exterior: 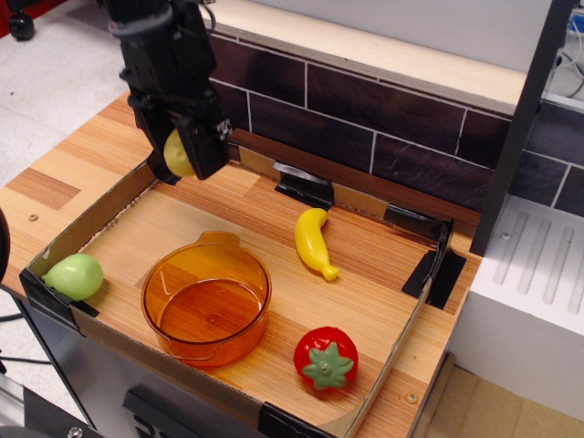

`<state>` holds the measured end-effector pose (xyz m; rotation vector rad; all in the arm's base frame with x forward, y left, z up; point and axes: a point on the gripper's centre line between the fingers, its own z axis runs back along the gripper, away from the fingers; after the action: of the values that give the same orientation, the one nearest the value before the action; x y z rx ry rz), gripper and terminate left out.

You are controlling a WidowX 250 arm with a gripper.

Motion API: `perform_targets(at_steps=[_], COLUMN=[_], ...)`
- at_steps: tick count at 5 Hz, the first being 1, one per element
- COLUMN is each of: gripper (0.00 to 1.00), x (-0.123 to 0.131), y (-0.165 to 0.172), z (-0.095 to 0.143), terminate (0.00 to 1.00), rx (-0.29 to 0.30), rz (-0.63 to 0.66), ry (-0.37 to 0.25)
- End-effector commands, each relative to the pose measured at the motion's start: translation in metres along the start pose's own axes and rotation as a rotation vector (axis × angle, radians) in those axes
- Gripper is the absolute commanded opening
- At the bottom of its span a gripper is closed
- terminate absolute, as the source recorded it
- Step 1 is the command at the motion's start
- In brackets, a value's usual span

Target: Put potato in pot

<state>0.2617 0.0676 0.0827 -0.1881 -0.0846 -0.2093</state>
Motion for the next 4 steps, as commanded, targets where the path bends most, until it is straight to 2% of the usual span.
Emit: perform_targets(at_steps=[1, 2, 3, 4], gripper=[0.0, 0.0, 0.0, 1.0], x=[-0.022, -0.028, -0.03, -0.036], y=[-0.027, -0.044, -0.053, -0.059], z=[0.019, 0.007, -0.01, -0.028], terminate=[0.0, 0.0, 0.0, 0.0], rx=[-0.024, -0.029, 0.001, 0.023], rz=[-0.096, -0.113, -0.132, -0.182], ry=[0.059, 0.107, 0.119, 0.142])
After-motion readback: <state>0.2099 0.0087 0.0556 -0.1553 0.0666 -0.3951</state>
